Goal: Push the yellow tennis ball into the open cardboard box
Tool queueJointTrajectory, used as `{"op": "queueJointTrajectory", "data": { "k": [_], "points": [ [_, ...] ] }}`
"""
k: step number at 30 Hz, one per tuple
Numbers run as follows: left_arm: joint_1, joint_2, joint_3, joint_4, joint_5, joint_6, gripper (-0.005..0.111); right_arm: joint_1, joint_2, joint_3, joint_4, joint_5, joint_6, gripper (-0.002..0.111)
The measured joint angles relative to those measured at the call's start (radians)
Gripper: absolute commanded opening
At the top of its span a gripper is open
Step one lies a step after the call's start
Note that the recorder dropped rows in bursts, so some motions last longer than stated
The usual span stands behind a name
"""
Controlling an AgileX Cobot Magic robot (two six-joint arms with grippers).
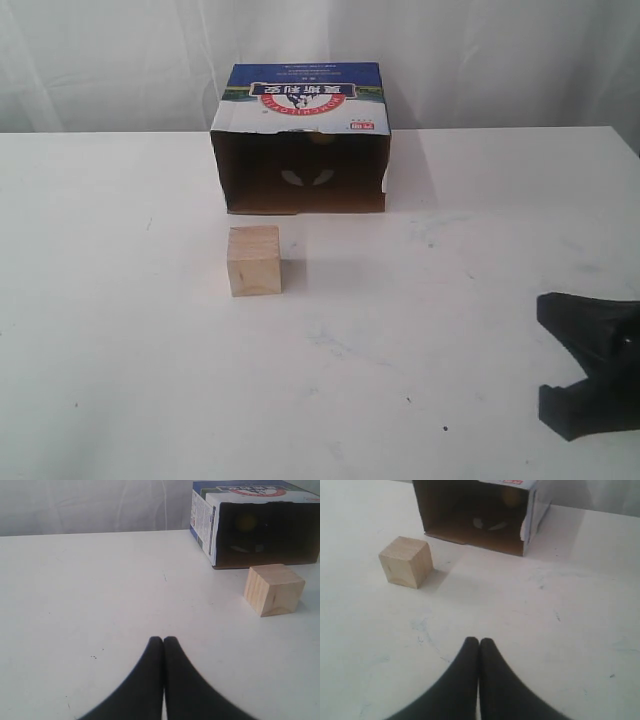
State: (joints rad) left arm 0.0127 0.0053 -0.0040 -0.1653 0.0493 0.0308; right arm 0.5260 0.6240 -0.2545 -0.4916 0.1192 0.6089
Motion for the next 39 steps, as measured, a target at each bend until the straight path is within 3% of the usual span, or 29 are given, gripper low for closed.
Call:
{"op": "queueJointTrajectory", "data": {
  "k": [12, 26, 39],
  "points": [
    [0.0, 0.0, 0.0, 0.0, 0.0, 0.0, 0.0, -0.119, -0.293, 0.143, 0.0, 0.006, 0.0, 0.0],
    [0.0, 0.0, 0.0, 0.0, 0.0, 0.0, 0.0, -0.132, -0.542, 0.249, 0.004, 0.06, 0.0, 0.0],
    [0.0, 0.0, 0.0, 0.0, 0.0, 0.0, 0.0, -0.136, -0.582, 0.249, 0.004, 0.079, 0.0, 0.0]
  ]
}}
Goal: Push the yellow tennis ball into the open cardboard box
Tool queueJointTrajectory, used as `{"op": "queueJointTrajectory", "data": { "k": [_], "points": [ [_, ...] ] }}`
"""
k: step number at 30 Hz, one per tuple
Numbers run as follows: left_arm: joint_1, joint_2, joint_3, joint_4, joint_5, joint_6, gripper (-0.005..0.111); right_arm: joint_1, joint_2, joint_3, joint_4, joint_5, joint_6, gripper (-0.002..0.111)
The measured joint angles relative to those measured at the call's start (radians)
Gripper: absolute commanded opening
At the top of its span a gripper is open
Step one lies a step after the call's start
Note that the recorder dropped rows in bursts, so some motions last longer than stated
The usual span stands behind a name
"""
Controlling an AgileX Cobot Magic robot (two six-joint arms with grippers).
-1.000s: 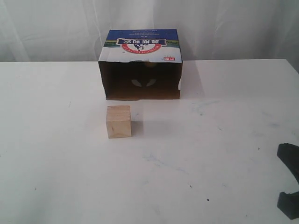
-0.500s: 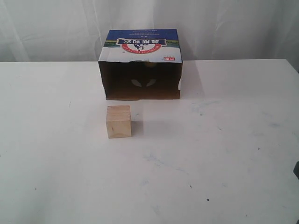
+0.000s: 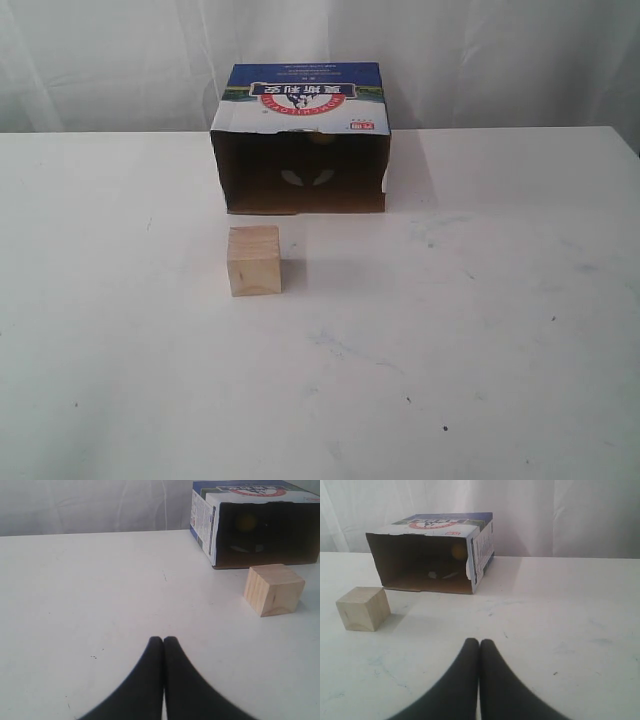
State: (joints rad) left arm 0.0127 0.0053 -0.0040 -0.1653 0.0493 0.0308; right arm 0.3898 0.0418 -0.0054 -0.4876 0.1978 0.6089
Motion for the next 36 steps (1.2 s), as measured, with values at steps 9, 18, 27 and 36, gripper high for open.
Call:
{"op": "queueJointTrajectory", "data": {
  "k": [9, 18, 27, 36],
  "points": [
    [0.0, 0.0, 0.0, 0.0, 0.0, 0.0, 0.0, 0.0, 0.0, 0.0, 0.207, 0.033, -0.044, 0.0],
    [0.0, 0.0, 0.0, 0.0, 0.0, 0.0, 0.0, 0.0, 0.0, 0.0, 0.321, 0.006, -0.462, 0.0],
    [0.0, 0.0, 0.0, 0.0, 0.0, 0.0, 0.0, 0.0, 0.0, 0.0, 0.359, -0.009, -0.621, 0.0],
    [0.0, 0.0, 0.0, 0.0, 0.0, 0.0, 0.0, 0.0, 0.0, 0.0, 0.366, -0.011, -0.624, 0.0]
  ]
}}
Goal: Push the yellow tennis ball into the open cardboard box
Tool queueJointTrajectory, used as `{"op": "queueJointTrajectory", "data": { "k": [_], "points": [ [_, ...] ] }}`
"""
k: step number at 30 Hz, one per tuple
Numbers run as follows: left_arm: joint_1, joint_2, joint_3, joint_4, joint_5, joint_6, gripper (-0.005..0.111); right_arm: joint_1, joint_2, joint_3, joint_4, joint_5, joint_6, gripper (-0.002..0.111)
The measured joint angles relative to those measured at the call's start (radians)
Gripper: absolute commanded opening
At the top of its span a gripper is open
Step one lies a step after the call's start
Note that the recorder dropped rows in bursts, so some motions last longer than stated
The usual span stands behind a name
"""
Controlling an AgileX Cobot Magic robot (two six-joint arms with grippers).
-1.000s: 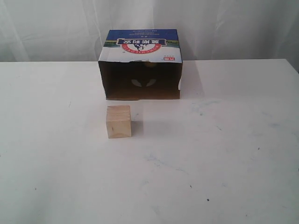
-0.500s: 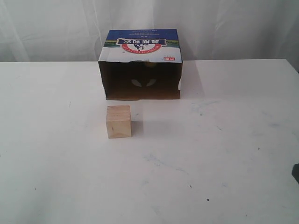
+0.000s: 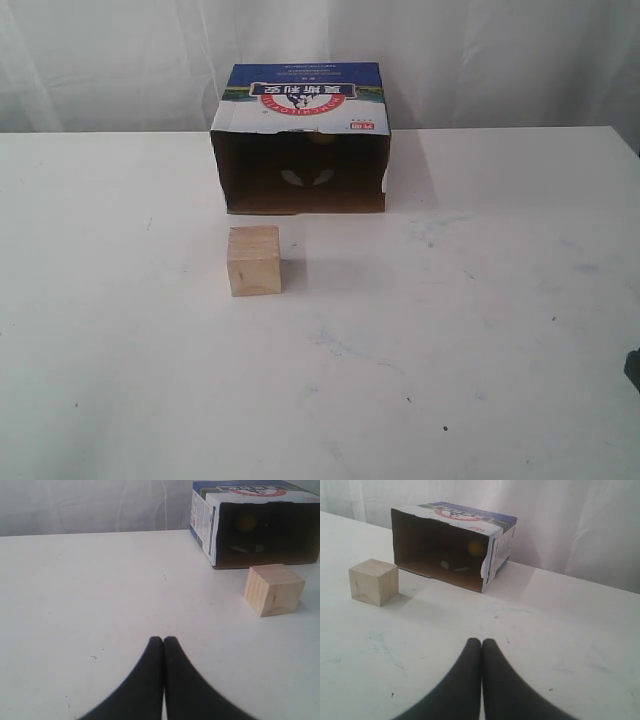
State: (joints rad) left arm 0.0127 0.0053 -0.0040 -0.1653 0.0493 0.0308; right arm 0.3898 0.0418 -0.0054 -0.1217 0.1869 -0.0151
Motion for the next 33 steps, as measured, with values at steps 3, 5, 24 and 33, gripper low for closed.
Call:
{"op": "queueJointTrajectory", "data": {
  "k": [3, 5, 24, 33],
  "points": [
    [0.0, 0.0, 0.0, 0.0, 0.0, 0.0, 0.0, 0.0, 0.0, 0.0, 0.001, 0.0, 0.0, 0.0],
    [0.0, 0.0, 0.0, 0.0, 0.0, 0.0, 0.0, 0.0, 0.0, 0.0, 0.001, 0.0, 0.0, 0.0],
    [0.0, 0.0, 0.0, 0.0, 0.0, 0.0, 0.0, -0.305, -0.035, 0.0, 0.005, -0.002, 0.0, 0.0],
    [0.0, 0.0, 0.0, 0.0, 0.0, 0.0, 0.0, -0.401, -0.035, 0.0, 0.005, -0.002, 0.015, 0.0]
  ]
}}
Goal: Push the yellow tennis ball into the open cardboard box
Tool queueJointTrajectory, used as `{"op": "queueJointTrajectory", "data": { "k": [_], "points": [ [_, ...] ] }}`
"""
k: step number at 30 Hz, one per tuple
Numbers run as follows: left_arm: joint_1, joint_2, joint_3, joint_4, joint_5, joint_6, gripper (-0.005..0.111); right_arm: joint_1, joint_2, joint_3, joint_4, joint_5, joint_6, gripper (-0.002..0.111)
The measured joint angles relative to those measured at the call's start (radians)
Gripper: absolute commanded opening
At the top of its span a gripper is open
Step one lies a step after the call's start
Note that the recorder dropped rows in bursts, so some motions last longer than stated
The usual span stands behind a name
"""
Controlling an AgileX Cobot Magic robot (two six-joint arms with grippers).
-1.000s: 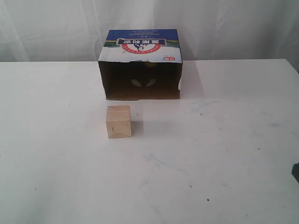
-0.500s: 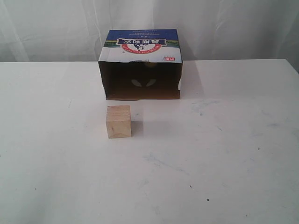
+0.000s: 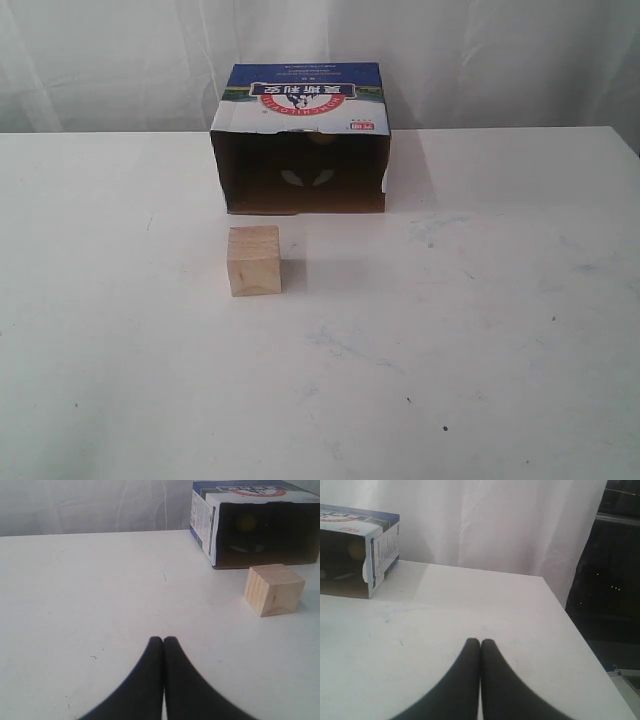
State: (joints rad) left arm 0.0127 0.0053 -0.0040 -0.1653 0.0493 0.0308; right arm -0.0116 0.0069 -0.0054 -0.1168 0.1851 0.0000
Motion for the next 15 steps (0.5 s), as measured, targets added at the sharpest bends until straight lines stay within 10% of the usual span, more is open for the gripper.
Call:
{"op": "queueJointTrajectory", "data": {
  "k": [15],
  "points": [
    [0.0, 0.0, 0.0, 0.0, 0.0, 0.0, 0.0, -0.007, 0.0, 0.0, 0.0, 0.0, 0.0, 0.0]
  ]
}}
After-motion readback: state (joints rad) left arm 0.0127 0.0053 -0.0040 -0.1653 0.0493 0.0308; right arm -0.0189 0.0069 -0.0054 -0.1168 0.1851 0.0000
